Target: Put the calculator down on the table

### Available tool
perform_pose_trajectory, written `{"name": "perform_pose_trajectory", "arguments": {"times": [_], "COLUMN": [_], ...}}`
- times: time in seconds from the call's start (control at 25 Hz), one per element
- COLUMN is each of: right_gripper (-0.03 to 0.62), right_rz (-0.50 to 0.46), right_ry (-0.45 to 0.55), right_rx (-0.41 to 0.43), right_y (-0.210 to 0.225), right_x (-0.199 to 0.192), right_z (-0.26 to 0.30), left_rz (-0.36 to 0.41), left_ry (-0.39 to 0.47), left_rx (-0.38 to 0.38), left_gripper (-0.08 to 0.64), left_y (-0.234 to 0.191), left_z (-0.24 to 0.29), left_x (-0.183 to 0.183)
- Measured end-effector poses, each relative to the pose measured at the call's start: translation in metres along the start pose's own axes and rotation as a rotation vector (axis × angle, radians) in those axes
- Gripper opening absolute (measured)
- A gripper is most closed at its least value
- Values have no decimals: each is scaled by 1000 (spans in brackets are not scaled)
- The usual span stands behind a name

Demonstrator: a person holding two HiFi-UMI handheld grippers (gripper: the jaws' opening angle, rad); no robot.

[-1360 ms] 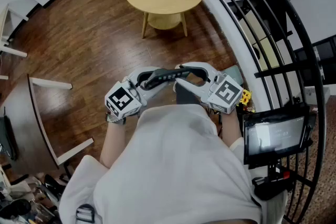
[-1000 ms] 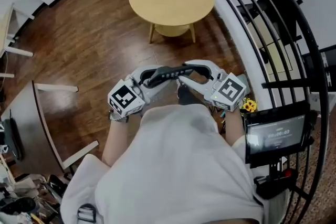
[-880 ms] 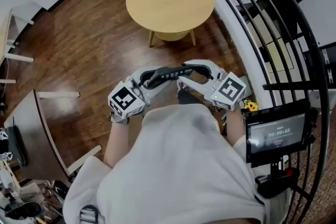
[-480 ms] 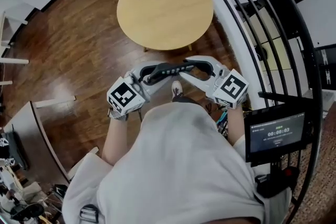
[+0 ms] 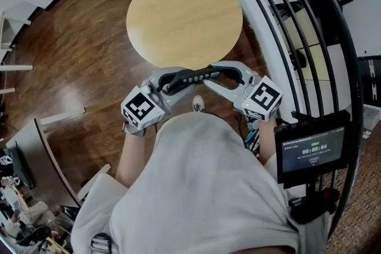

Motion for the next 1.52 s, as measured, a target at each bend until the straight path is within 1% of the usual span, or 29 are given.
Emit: {"name": "perform_pose_trajectory", "arguments": {"times": [0.08, 0.2, 0.36, 0.44, 0.52, 0.6, 0.76, 0.92, 1.08, 1.24, 1.4, 1.52], "right_gripper": [143, 143, 143, 143, 143, 143, 143, 143, 143, 143, 143, 143], "right_rz": [-5, -2, 31, 31, 21, 17, 14, 8, -38, -45, -30, -19], "right_ry": [9, 22, 35, 41, 42, 50, 80, 82, 82, 87, 82, 62], "right_rx": [7, -4, -50, -75, -102, -125, -160, -173, -199, -205, -203, -196], "right_y": [2, 2, 3, 3, 3, 5, 10, -7, 1, 10, 40, 65], "right_x": [4, 5, 3, 5, 10, 18, 24, 10, 9, 7, 6, 1], "right_z": [-1, -3, -4, -1, 1, 0, -1, 11, 26, 42, 62, 75], "left_rz": [14, -2, -16, -33, -34, -17, 44, 25, 44, 22, 26, 12], "left_ry": [-5, 2, 5, 25, 38, 47, 29, 33, 32, 54, 56, 58], "left_rx": [5, 11, 25, 46, 52, 44, -5, -12, -31, -36, -36, -29], "left_gripper": [150, 151, 161, 167, 173, 175, 175, 173, 173, 173, 173, 173], "left_y": [-1, 1, -3, -8, -13, -16, -20, -15, -34, -52, -87, -113], "left_z": [0, 1, 3, 0, -3, -3, -1, -14, -16, -16, -11, -5], "left_x": [2, 4, 7, 7, 7, 14, 24, 15, 6, -2, -4, -6]}}
Point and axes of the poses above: the fingertips, and each gripper's own axes: z forward along the fingers, y to its right, x out of its top, the point moved 3 cm from there along -z, backward along the fingers, and after that the axes turned 11 degrees about -x, right-handed, at the moved point
